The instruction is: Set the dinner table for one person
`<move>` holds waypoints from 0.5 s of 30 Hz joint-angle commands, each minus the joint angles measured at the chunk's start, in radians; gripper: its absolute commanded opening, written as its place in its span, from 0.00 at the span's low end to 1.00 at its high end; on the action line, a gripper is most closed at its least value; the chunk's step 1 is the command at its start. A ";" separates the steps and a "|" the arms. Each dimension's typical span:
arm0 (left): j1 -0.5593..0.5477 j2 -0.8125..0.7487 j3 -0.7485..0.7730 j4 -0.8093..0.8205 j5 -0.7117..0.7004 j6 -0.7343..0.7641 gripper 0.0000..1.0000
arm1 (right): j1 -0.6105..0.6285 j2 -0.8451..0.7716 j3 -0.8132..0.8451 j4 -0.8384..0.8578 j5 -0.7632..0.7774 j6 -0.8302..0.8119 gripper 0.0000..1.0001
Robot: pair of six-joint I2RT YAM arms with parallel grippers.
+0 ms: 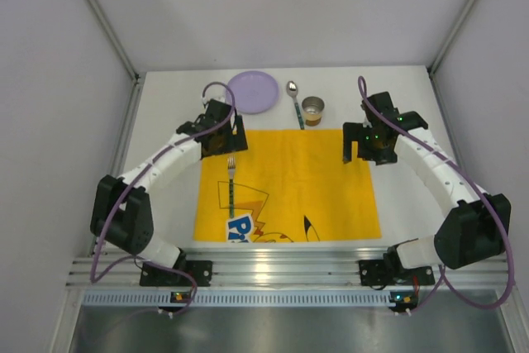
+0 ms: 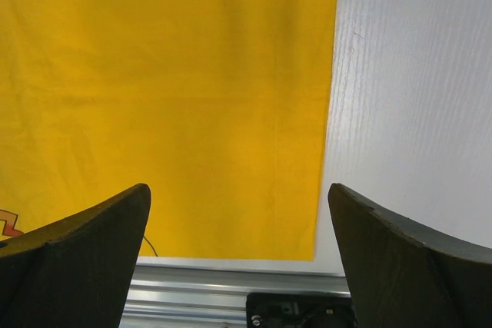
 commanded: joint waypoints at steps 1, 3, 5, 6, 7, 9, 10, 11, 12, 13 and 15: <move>0.095 0.117 0.188 0.092 0.024 0.050 0.93 | 0.004 -0.015 0.036 0.022 -0.015 0.005 1.00; 0.156 0.247 0.307 0.136 0.066 0.040 0.92 | 0.004 -0.021 0.037 0.013 -0.020 0.005 1.00; 0.200 0.349 0.404 0.146 0.118 0.018 0.90 | 0.004 -0.036 0.039 0.004 -0.021 0.011 1.00; 0.213 0.395 0.503 0.149 0.130 0.010 0.89 | 0.004 -0.044 0.037 -0.001 -0.017 0.014 1.00; 0.224 0.493 0.550 0.158 0.155 -0.019 0.89 | 0.004 -0.055 0.037 -0.008 -0.009 0.017 1.00; 0.260 0.582 0.682 0.164 0.201 -0.051 0.87 | 0.001 -0.067 0.039 -0.030 0.006 0.025 1.00; 0.268 0.655 0.718 0.175 0.249 -0.084 0.87 | 0.001 -0.078 0.039 -0.034 0.012 0.028 1.00; 0.282 0.699 0.752 0.184 0.264 -0.103 0.86 | -0.002 -0.084 0.037 -0.039 0.017 0.034 1.00; 0.286 0.730 0.810 0.190 0.279 -0.120 0.85 | -0.009 -0.088 0.033 -0.045 0.025 0.037 1.00; 0.290 0.792 0.838 0.202 0.291 -0.146 0.85 | -0.012 -0.097 0.031 -0.047 0.026 0.037 1.00; 0.290 0.842 0.910 0.207 0.307 -0.171 0.85 | -0.024 -0.102 0.020 -0.053 0.037 0.042 1.00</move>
